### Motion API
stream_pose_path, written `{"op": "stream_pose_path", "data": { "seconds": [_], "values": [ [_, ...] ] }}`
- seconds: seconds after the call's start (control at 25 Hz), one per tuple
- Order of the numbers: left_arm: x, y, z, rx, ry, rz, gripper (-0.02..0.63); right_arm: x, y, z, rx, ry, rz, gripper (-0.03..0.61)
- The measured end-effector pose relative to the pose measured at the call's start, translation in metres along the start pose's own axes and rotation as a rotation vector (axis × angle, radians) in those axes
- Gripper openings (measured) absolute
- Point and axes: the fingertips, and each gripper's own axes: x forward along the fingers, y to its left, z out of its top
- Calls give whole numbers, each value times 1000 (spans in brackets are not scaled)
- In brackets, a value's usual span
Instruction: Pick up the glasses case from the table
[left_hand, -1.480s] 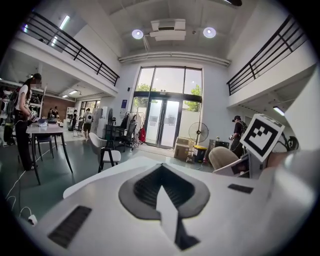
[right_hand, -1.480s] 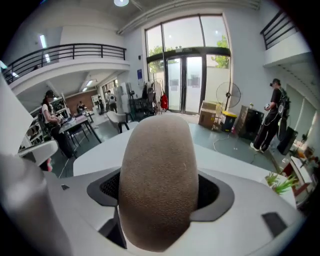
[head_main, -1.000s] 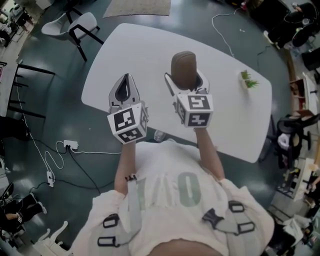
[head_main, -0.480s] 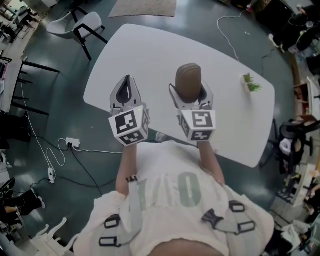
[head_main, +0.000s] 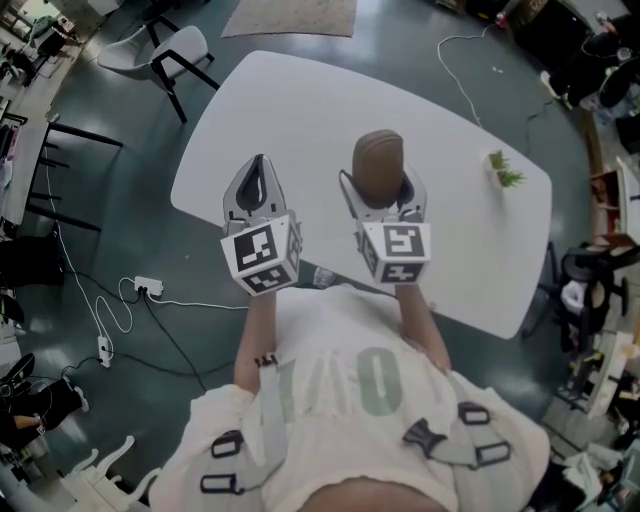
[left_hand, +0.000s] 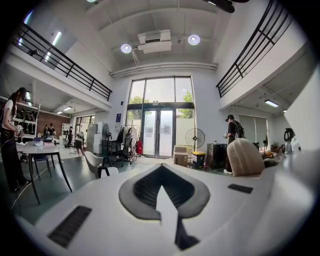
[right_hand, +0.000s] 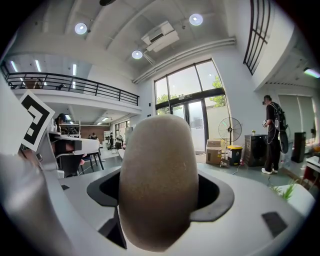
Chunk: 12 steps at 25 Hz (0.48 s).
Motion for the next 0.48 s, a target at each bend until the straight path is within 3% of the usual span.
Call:
{"op": "stream_pose_path", "data": {
  "seconds": [0.48],
  "values": [
    [-3,4,2,-10,-12,-3,3,-1,-1,-1,-4,10,-12,378]
  ]
}}
